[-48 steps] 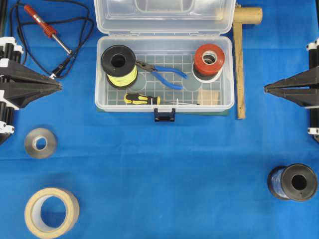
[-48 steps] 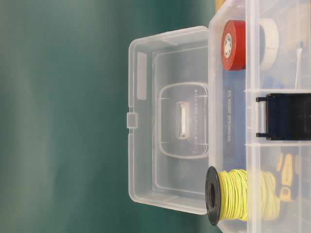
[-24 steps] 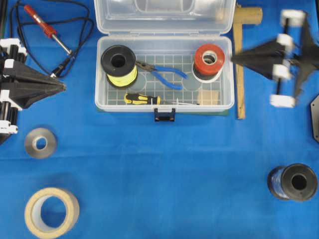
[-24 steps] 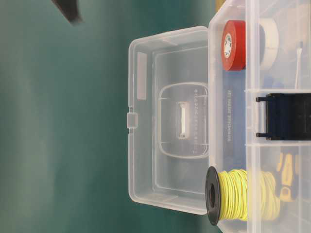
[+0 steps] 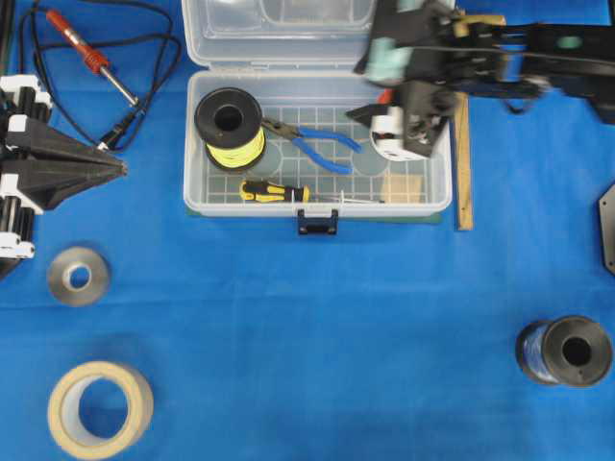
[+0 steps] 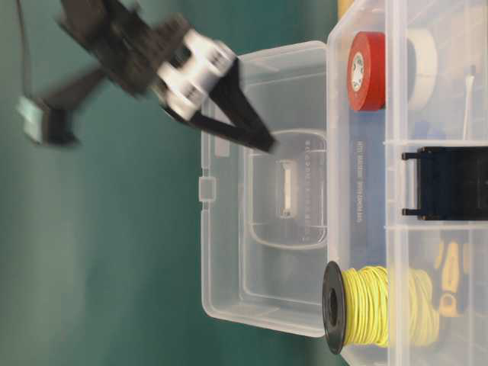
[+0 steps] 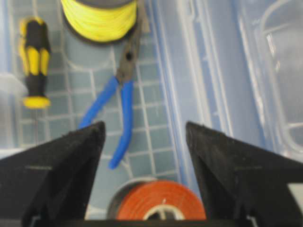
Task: Pick the nipper from the toolbox among several items.
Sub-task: 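Move the right gripper over the blue-handled nippers in the toolbox, then lower the right gripper and close it on the blue nipper handle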
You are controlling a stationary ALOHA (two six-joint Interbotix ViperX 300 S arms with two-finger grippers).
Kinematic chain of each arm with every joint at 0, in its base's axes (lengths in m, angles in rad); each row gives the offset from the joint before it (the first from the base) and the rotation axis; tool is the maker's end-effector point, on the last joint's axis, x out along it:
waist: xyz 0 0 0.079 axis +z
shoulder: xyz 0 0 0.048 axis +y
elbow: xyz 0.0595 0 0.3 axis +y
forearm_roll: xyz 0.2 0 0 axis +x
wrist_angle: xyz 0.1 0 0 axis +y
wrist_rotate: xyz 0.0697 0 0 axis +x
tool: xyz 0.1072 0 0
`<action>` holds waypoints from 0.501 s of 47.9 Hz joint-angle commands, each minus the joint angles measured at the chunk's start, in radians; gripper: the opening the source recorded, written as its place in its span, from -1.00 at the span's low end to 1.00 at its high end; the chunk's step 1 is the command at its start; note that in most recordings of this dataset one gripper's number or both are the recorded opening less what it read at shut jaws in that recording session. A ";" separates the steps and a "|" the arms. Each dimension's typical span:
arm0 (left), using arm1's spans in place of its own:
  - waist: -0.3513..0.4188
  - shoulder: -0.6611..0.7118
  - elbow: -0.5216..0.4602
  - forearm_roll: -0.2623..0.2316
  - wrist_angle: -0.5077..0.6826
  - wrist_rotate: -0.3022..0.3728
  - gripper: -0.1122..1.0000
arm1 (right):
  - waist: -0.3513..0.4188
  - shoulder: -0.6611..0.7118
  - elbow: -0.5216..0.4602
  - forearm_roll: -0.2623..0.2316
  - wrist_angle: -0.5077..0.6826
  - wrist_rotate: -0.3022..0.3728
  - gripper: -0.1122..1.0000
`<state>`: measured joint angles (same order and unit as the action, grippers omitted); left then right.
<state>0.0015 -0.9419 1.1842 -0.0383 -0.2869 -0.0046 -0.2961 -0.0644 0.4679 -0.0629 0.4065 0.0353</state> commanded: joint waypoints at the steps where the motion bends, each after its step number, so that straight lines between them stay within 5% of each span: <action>1: 0.000 0.002 -0.020 0.000 -0.002 -0.005 -0.80 | -0.005 0.055 -0.061 -0.012 0.020 -0.002 0.41; 24: 0.000 0.000 -0.017 -0.002 0.012 -0.011 -0.80 | -0.006 0.281 -0.112 -0.011 -0.008 0.002 0.37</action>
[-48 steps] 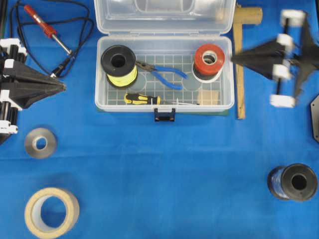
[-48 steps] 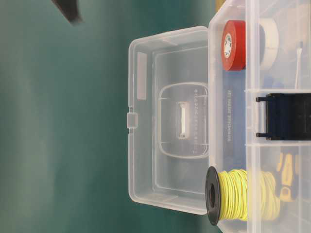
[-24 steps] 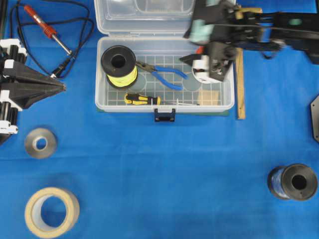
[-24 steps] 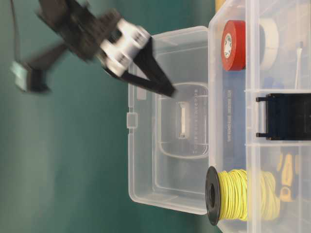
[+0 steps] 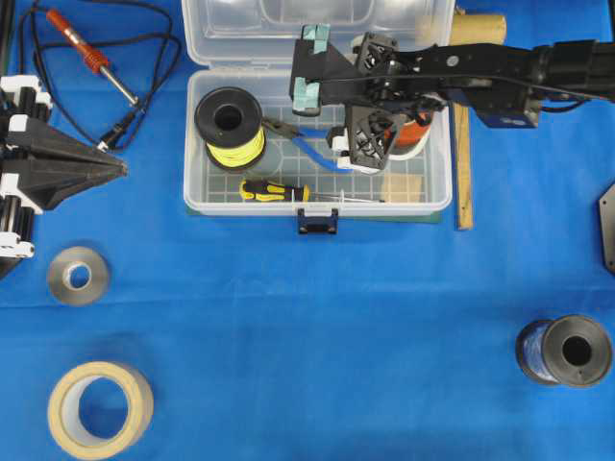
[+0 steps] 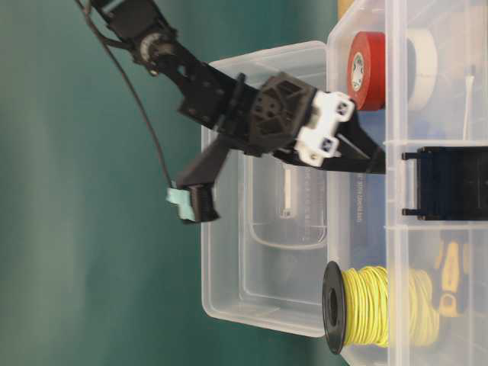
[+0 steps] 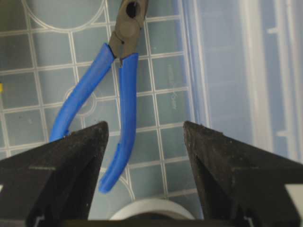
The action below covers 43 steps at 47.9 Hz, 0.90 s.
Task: Pick the nipper from the toolbox among several items.
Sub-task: 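Lower the right gripper and close it on the blue nipper handle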
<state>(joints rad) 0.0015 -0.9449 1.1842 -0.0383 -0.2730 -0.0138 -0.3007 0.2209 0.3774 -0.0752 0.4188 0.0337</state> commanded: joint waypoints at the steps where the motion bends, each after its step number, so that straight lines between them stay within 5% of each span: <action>1: 0.000 0.005 -0.015 -0.002 -0.002 -0.002 -0.80 | -0.002 0.000 -0.021 0.003 -0.023 0.003 0.37; 19: 0.000 0.003 -0.015 -0.002 0.006 -0.002 -0.80 | -0.002 0.064 -0.023 0.005 -0.037 0.008 0.35; 24: 0.000 0.005 -0.015 -0.002 0.005 -0.002 -0.80 | -0.002 0.064 -0.023 0.006 -0.038 0.000 0.15; 31: 0.000 0.005 -0.015 -0.002 0.006 -0.002 -0.80 | -0.002 0.064 -0.026 0.005 -0.037 0.000 -0.55; 43: 0.000 0.005 -0.014 -0.002 0.008 -0.003 -0.80 | -0.002 -0.021 -0.029 0.005 -0.035 0.006 -0.58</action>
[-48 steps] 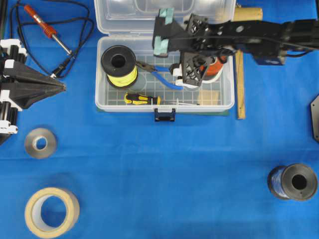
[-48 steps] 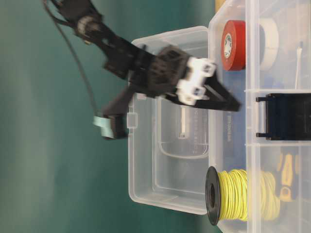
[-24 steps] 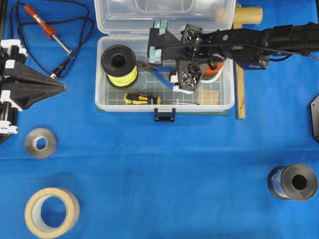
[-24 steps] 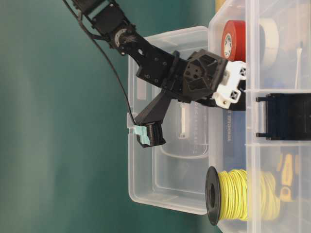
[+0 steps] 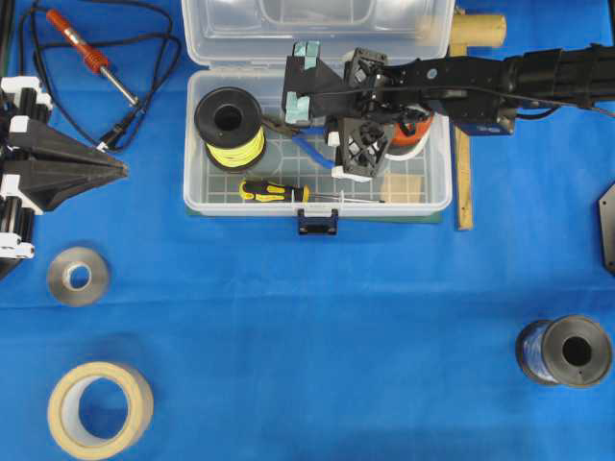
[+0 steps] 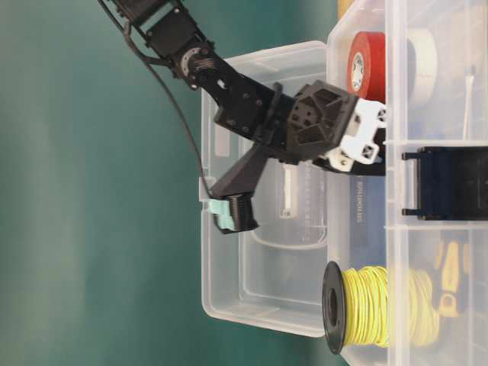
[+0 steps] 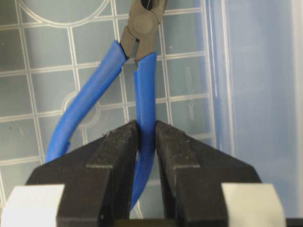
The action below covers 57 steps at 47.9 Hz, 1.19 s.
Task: Pick the nipper from the toolbox among several items.
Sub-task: 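Lower the right gripper and close it on the blue nipper handle, then lift the nippers out of the toolbox with the right gripper, then carry the nippers forward and lower them onto the table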
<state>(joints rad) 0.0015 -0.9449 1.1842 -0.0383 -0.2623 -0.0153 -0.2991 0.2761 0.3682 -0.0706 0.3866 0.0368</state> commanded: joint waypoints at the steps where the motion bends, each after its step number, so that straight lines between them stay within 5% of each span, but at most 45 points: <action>1: 0.000 0.003 -0.014 -0.002 -0.003 -0.002 -0.80 | -0.003 -0.089 -0.020 0.000 -0.003 0.005 -0.58; 19: 0.000 0.003 -0.006 -0.003 0.003 -0.003 -0.80 | 0.009 -0.353 -0.011 -0.003 0.061 0.012 -0.58; 30: 0.000 0.003 -0.005 -0.003 0.003 -0.003 -0.80 | 0.135 -0.422 0.026 0.005 0.048 0.029 -0.58; 43: 0.000 0.005 0.000 -0.002 0.003 -0.003 -0.80 | 0.344 -0.394 0.072 0.005 -0.021 0.156 -0.58; 57: 0.000 0.003 0.003 -0.002 0.005 -0.003 -0.80 | 0.474 -0.227 0.078 0.005 -0.074 0.333 -0.58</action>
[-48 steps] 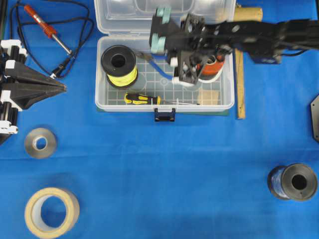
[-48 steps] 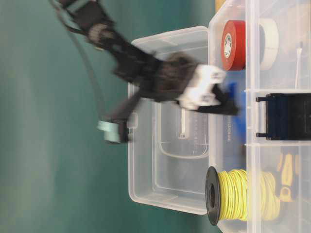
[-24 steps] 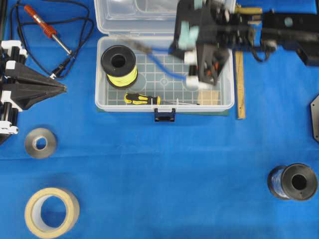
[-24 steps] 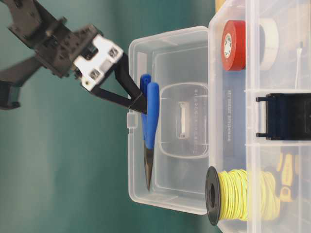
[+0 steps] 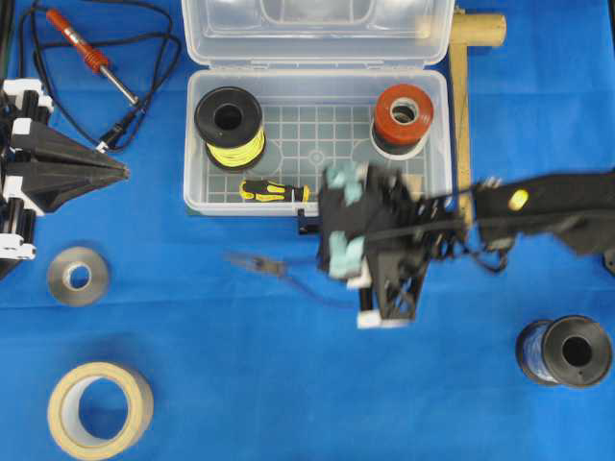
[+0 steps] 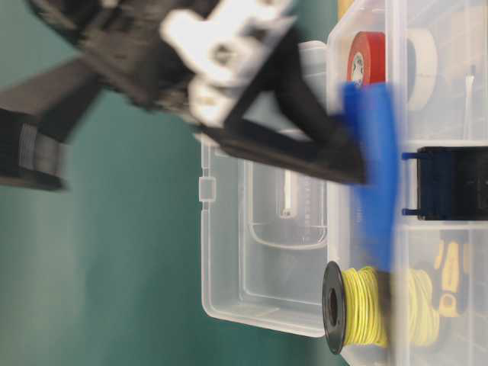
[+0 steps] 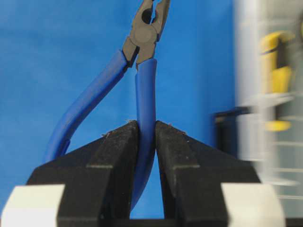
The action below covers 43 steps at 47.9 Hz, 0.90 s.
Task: Pick the nipper from the toolbox among several items.
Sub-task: 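Carry the nippers forward and lower them onto the table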
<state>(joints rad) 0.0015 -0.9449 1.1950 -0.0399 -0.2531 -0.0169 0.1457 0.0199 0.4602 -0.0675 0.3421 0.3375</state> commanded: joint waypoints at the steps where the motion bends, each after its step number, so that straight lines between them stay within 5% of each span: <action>1: 0.000 0.005 -0.009 0.000 -0.005 -0.002 -0.80 | 0.034 0.041 -0.012 0.002 -0.034 0.041 -0.58; 14: 0.000 0.005 -0.005 -0.002 -0.003 -0.003 -0.80 | 0.041 0.198 -0.006 0.003 -0.064 0.126 -0.58; 33: 0.000 0.003 -0.002 -0.003 0.003 -0.003 -0.80 | 0.029 0.216 -0.009 0.000 -0.037 0.129 -0.55; 43: 0.000 0.003 -0.002 -0.003 0.005 -0.005 -0.80 | 0.015 0.130 -0.017 -0.043 0.035 0.123 0.47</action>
<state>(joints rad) 0.0015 -0.9449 1.2026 -0.0399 -0.2454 -0.0199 0.1657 0.2224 0.4633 -0.0905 0.3620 0.4617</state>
